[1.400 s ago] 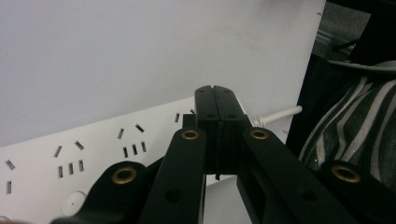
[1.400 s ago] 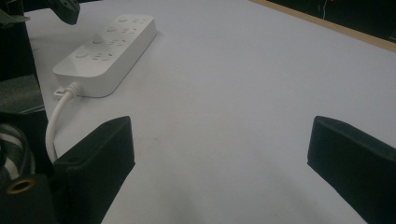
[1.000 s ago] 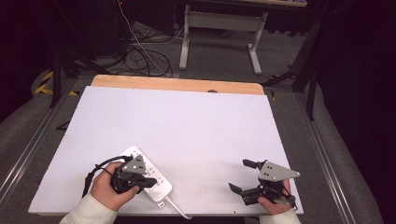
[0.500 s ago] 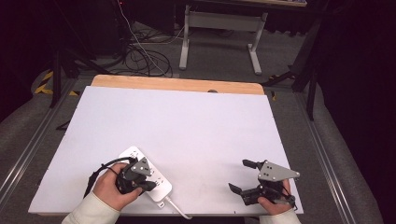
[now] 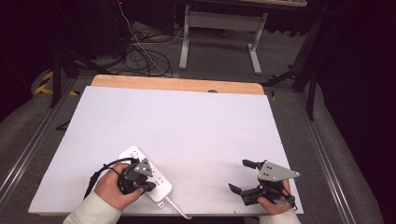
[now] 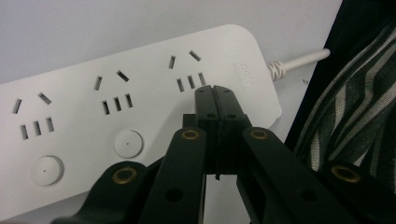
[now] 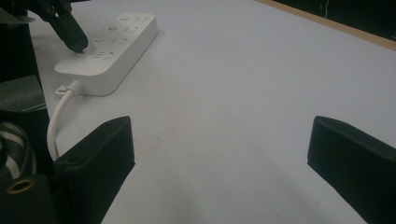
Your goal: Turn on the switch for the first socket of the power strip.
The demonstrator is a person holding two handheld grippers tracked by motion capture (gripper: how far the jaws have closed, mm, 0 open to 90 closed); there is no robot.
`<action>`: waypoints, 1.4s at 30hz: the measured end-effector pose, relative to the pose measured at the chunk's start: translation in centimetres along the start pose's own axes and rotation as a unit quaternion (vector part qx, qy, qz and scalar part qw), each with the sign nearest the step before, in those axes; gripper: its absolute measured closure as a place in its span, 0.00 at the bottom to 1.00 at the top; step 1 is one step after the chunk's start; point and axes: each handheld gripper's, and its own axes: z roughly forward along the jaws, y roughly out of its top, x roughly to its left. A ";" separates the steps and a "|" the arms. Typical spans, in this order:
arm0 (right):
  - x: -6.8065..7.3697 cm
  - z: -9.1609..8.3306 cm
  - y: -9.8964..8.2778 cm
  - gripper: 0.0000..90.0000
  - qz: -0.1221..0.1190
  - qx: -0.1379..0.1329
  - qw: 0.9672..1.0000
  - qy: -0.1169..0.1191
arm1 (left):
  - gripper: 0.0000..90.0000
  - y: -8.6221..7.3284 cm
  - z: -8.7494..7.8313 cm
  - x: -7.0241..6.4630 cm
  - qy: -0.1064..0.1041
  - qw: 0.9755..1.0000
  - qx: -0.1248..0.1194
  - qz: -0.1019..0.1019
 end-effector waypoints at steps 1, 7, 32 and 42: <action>0.0 0.0 0.0 0.09 0.000 0.001 1.000 0.000 | 1.00 0.0 0.0 0.0 0.001 1.000 0.000 0.000; 0.0 0.0 0.0 0.09 -0.001 0.001 1.000 0.000 | 1.00 -0.1 0.1 0.1 -0.001 1.000 -0.006 -0.003; 0.1 0.0 0.0 0.09 0.000 0.000 1.000 -0.001 | 1.00 -0.3 0.3 -0.1 0.003 1.000 -0.010 -0.003; 0.1 0.0 0.0 0.09 -0.001 0.002 1.000 -0.001 | 1.00 0.0 0.4 -0.7 0.025 1.000 0.004 0.004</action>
